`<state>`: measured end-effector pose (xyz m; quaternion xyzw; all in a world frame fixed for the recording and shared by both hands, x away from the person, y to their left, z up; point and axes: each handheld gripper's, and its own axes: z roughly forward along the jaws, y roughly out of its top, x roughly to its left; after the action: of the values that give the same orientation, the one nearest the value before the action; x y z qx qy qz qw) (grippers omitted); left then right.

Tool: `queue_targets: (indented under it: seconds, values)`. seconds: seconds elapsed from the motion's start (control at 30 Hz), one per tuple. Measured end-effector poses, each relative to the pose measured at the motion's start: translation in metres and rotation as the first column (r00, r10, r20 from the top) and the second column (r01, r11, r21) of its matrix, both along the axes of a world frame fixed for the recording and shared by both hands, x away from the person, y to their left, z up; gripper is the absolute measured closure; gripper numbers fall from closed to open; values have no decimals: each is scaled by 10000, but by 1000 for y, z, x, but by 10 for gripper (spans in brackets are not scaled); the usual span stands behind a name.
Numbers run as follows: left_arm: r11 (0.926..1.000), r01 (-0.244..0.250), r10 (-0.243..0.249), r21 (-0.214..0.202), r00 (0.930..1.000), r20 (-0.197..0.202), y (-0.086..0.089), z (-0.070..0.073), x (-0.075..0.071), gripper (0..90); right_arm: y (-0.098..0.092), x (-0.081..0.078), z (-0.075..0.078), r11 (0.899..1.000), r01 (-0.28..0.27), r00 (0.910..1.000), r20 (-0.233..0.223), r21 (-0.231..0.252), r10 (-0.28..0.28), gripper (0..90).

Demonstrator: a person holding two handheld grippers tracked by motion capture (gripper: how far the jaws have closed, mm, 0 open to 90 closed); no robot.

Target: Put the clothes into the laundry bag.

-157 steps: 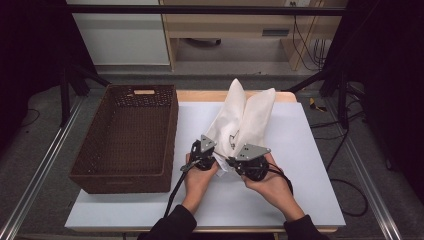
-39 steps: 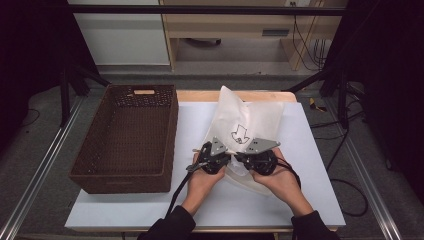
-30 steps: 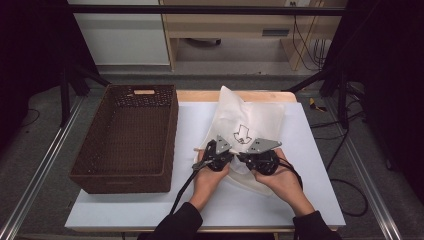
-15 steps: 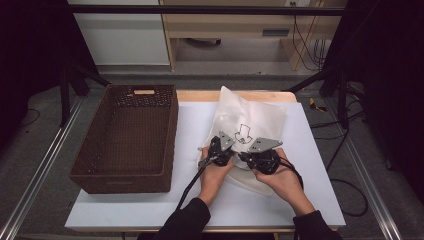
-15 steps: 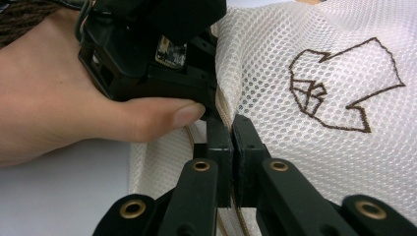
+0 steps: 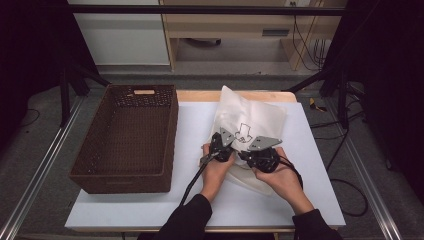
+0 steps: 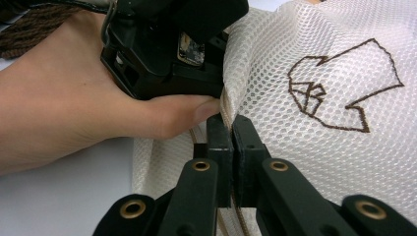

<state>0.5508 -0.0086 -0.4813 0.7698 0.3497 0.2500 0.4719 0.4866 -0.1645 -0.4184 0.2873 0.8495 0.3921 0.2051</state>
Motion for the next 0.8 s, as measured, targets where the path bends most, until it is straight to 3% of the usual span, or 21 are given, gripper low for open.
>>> queue_targets:
  seconds: [0.23,0.57,0.8]
  values:
    - [9999,162,-163,-48,9997,-198,6,0,-3,900,-1,3,-2,10000,17,10000,-81,35,-17,883]
    - [9985,546,-547,-34,9981,-277,16,3,-20,900,-2,4,-3,10000,42,9999,-100,26,-42,884]
    - [9932,1159,-1155,89,9926,-370,25,3,-45,900,-2,6,-4,10000,66,9999,-81,28,-66,883]
